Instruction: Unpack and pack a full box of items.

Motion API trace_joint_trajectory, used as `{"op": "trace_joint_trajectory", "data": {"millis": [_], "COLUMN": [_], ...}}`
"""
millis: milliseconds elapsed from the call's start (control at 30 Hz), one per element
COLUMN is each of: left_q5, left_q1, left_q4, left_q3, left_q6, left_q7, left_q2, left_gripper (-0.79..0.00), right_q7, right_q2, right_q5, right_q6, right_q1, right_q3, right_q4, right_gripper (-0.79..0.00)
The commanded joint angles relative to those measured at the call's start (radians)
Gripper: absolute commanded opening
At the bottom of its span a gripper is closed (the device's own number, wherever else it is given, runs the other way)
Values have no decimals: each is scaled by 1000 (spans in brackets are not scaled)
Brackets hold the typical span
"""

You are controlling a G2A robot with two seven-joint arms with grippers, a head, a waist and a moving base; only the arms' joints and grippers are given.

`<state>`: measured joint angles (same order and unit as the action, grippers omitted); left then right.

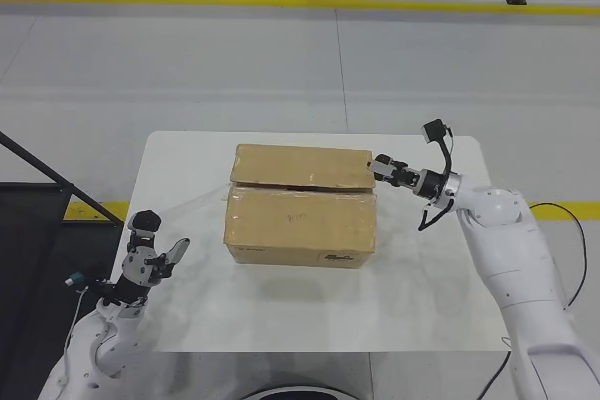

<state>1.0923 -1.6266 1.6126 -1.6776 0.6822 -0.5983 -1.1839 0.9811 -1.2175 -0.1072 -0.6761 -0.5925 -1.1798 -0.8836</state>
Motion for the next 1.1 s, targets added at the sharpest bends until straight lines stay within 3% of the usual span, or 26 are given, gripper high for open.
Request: {"op": "trace_joint_trajectory", "data": {"millis": [0,300,433,667,833,1067], "left_q5": [-6,-24,-24,-24,-24,-24], "left_q1": [-1,14,14,14,14,14], "left_q4": [-1,5,5,5,5,5], "left_q3": [1,13,13,13,13,13], "left_q6": [-2,-77,-77,-77,-77,-77], "left_q7": [1,47,47,47,47,47], "left_q2": [0,-5,-5,-5,-5,-5], "left_gripper": [0,0,0,0,0,0], "right_q7": [1,-45,-63,-116,-30,-24], "right_q2": [-2,23,52,97,125,127], "right_q5": [-5,35,73,151,22,15], "right_q6": [-5,-84,-127,-111,-146,-146], "right_q1": [5,-41,-124,-336,-472,-480], "right_q3": [8,-36,-104,-234,-306,-311], "right_q4": [6,-29,-139,-432,-581,-588], "right_gripper": [0,0,0,0,0,0]}}
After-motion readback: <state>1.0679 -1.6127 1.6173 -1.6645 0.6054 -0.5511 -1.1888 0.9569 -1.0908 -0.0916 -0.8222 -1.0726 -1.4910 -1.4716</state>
